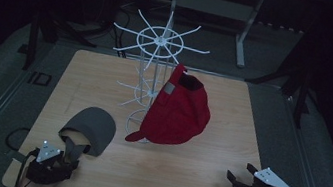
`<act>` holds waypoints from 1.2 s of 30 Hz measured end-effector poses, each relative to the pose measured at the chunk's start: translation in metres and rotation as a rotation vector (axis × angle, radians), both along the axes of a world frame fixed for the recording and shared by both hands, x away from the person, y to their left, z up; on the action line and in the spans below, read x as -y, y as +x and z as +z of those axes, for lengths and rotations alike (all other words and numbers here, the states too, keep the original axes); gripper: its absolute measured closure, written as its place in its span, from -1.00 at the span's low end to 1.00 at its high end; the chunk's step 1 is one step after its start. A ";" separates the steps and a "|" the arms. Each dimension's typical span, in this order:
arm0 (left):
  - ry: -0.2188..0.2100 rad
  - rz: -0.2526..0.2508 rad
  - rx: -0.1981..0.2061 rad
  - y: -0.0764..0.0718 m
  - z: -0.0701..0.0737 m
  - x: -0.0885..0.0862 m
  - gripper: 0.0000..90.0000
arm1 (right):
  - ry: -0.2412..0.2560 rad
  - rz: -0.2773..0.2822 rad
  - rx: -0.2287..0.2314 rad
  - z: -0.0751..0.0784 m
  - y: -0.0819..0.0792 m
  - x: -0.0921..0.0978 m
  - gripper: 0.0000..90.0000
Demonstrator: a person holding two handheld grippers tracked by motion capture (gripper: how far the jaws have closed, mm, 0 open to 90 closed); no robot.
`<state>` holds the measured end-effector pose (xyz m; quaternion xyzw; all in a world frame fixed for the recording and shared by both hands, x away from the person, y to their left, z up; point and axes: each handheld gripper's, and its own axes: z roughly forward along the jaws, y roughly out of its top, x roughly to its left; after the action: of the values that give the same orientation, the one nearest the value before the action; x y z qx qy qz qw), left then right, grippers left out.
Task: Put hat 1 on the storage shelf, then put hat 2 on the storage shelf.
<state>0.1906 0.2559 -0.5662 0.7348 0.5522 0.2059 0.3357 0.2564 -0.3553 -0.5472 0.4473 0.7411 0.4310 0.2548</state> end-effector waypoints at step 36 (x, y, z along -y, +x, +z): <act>0.043 -0.092 0.412 0.024 0.144 -0.007 0.88 | 0.069 -0.061 0.003 -0.009 0.009 0.009 -0.68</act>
<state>0.2144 0.2633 -0.4218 0.7085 0.4333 0.3481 0.4349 0.2655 -0.3642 -0.5562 0.4777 0.7113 0.4491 0.2532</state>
